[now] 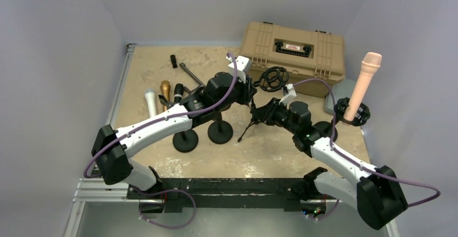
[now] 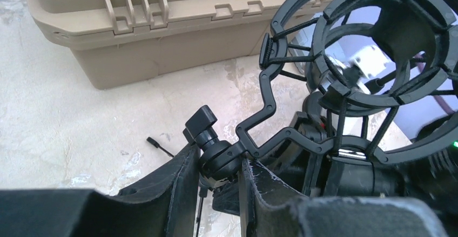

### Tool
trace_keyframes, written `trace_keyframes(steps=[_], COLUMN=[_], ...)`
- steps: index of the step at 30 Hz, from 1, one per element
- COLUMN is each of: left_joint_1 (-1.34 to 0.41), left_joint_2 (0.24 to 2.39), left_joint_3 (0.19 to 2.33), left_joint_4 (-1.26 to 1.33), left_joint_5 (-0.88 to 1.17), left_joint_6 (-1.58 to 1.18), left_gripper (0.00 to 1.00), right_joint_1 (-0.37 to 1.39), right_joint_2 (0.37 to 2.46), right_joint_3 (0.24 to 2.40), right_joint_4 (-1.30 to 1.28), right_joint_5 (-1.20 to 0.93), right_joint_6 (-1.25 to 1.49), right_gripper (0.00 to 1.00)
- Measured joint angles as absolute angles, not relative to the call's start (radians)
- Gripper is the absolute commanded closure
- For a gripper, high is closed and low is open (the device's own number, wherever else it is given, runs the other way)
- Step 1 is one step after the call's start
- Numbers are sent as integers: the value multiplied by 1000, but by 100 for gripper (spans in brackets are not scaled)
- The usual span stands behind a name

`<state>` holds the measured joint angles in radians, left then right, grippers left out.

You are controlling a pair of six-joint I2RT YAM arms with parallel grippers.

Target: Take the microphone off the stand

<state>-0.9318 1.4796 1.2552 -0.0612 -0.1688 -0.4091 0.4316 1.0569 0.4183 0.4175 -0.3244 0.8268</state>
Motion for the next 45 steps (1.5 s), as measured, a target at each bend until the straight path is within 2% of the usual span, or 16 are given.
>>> trace_keyframes(steps=[4, 8, 11, 13, 19, 21, 26, 34, 36, 37, 40, 45], left_joint_1=[-933, -939, -939, -939, -945, -948, -952, -958, -959, -960, -962, -968], left_joint_2=[1481, 1487, 1492, 1492, 1492, 1493, 1496, 1505, 1507, 1509, 1512, 1520], left_joint_3=[1255, 1257, 1260, 1261, 1261, 1262, 1267, 1278, 1280, 1283, 1287, 1289], left_joint_4=[-57, -53, -49, -49, -50, -51, -58, -62, -64, -67, -69, -63], left_joint_5=[-171, -175, -180, -181, -178, -175, -170, -168, -168, -168, -168, -171], left_joint_6=[-410, -410, -411, -411, -410, -410, -409, -408, -408, -408, -405, -404], left_gripper=[100, 100, 100, 100, 100, 100, 100, 100, 100, 100, 100, 100], right_joint_1=[581, 660, 677, 677, 577, 505, 363, 340, 340, 340, 339, 374], right_joint_2=[1003, 1001, 1001, 1001, 973, 937, 918, 1027, 1034, 1035, 1035, 987], right_joint_3=[492, 516, 516, 516, 500, 456, 369, 352, 349, 347, 338, 357], right_joint_4=[218, 164, 166, 169, 202, 254, 362, 507, 528, 536, 534, 437], right_joint_5=[-44, 115, 159, 157, 25, -65, -259, -445, -466, -471, -467, -393], right_joint_6=[691, 620, 601, 602, 656, 705, 814, 909, 915, 916, 904, 828], right_gripper=[100, 98, 71, 59, 42, 40, 47, 57, 64, 71, 100, 100])
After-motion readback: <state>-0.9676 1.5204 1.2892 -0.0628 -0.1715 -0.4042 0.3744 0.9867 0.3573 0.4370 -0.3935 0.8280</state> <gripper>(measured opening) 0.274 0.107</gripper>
